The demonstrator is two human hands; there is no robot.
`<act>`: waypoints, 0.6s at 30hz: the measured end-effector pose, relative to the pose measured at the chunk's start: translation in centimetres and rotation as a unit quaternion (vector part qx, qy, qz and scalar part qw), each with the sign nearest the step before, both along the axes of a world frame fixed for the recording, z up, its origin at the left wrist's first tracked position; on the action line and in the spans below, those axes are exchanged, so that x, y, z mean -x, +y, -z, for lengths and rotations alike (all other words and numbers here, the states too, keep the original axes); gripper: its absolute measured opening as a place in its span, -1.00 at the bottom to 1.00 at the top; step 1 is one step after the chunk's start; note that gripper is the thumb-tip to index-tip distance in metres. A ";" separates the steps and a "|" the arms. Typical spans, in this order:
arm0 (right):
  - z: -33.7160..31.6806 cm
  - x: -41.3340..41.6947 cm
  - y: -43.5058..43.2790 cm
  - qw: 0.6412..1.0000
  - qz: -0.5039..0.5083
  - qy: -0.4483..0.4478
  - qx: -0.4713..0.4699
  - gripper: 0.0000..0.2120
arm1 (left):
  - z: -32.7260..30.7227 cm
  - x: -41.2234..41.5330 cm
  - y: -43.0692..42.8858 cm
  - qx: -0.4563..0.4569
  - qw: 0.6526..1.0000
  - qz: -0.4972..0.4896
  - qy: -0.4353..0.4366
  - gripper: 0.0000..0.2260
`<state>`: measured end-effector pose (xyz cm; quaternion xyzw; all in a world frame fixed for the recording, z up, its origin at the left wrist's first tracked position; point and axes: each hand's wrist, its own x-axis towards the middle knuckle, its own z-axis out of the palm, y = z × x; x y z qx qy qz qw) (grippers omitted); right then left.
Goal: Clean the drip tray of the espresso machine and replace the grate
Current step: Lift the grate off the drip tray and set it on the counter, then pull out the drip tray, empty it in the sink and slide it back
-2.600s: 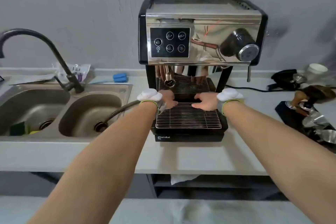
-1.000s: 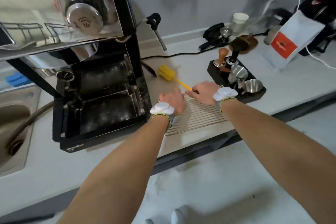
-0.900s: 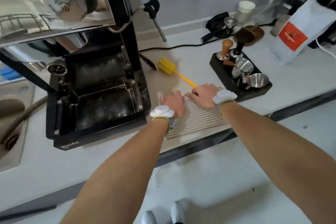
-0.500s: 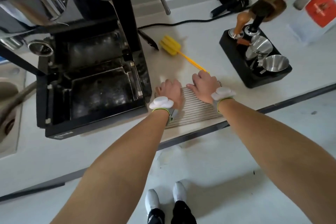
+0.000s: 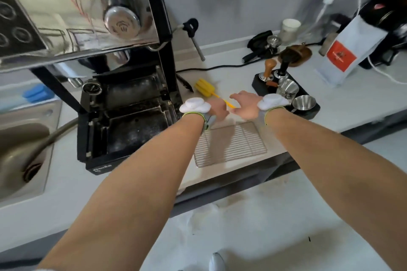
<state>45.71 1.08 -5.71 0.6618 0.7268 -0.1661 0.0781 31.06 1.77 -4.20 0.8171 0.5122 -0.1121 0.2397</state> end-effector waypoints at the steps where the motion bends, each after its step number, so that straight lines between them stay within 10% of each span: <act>1: -1.4 0.3 -0.2 1.000 0.003 0.000 -0.006 -0.43 | -1.4 0.8 0.0 -0.005 1.000 -0.002 0.004 -0.70; 6: -6.2 3.6 -1.7 0.999 -0.015 0.001 -0.037 -0.42 | -6.7 6.8 -1.8 -0.042 0.998 -0.044 -0.009 -0.87; 18: -5.1 22.0 -4.3 0.985 -0.173 0.021 0.004 -0.44 | -5.6 27.7 -8.8 -0.078 0.979 -0.167 0.083 -0.59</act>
